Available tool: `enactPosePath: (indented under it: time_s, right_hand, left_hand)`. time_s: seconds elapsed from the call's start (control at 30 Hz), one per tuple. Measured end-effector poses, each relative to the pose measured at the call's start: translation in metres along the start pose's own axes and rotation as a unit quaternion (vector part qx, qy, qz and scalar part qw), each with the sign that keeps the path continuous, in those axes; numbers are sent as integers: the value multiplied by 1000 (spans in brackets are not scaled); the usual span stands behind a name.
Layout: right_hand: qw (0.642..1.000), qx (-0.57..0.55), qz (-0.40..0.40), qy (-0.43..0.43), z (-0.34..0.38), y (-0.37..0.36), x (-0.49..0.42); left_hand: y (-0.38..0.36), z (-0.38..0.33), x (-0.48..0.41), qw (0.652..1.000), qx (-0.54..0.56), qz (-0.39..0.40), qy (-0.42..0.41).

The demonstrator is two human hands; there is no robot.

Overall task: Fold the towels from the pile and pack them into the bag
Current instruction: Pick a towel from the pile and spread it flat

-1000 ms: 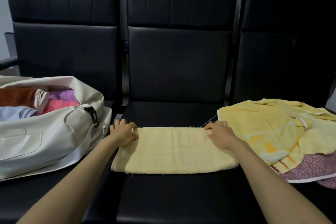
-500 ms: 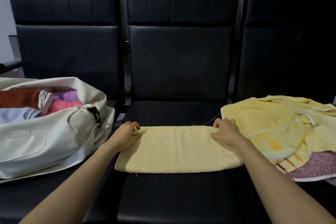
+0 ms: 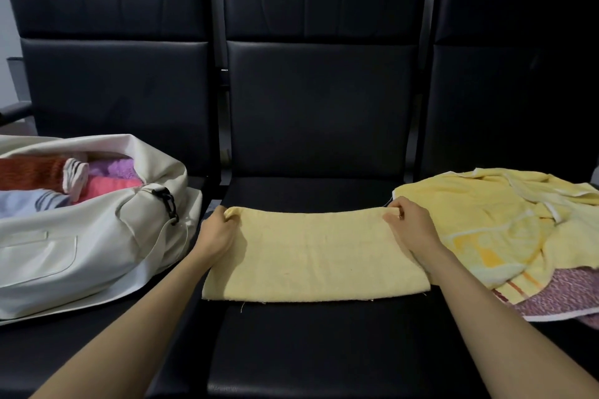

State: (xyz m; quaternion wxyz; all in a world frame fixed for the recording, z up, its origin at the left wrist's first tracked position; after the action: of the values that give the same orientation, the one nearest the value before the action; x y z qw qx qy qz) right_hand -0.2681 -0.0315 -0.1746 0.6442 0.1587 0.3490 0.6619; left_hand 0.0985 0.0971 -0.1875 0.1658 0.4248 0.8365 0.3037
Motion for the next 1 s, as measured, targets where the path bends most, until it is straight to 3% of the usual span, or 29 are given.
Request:
enactPosePath:
  time_s: [0.07, 0.13, 0.23, 0.33, 0.4, 0.53, 0.63, 0.77, 0.83, 0.93, 1.0]
  right_hand:
    - [998, 60, -1, -4, 0, -8, 2]
    - [986, 164, 23, 15, 1, -20, 8]
    - [974, 192, 55, 110, 25, -33, 20]
    - [951, 159, 174, 200, 51, -59, 42]
    - [921, 200, 265, 202, 50, -79, 61]
    - [904, 254, 298, 170, 45, -94, 76]
    - [898, 261, 312, 170, 57, -107, 91]
    - [892, 238, 329, 200, 79, -127, 107]
    - [916, 162, 316, 189, 91, -125, 105]
    - [954, -80, 283, 61, 84, -99, 96]
    - [972, -75, 219, 48, 63, -80, 83]
  left_hand:
    - [-3, 4, 1, 999, -27, 0, 17]
    - [-9, 8, 3, 992, -123, 7, 33]
    - [-12, 16, 9, 964, -245, 33, 100]
    - [-14, 21, 13, 940, -318, 73, 101]
    - [-17, 18, 17, 942, -320, 76, 65]
    - [-3, -3, 26, 994, -104, 36, 17]
    - [16, -24, 32, 997, 68, 19, 1]
    - [-8, -51, 51, 946, 298, 117, 53]
    - [-30, -69, 64, 927, 330, 168, 56]
    - [-61, -86, 80, 912, 345, 208, 76]
    - [-82, -92, 91, 891, 364, 249, 106]
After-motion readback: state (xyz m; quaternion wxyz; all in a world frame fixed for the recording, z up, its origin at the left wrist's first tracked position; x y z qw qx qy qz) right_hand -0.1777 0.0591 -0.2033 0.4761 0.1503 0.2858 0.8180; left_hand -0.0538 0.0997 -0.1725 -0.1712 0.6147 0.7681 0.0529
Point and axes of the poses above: each hand's wrist, its own x-axis away from the middle knuckle, its own y-axis out of the back of the hand, z = x × y, the point moved 6 cm from there along -x, towards the middle knuckle, and after that the axes turned 3 degrees about y, right-handed, at the moved point
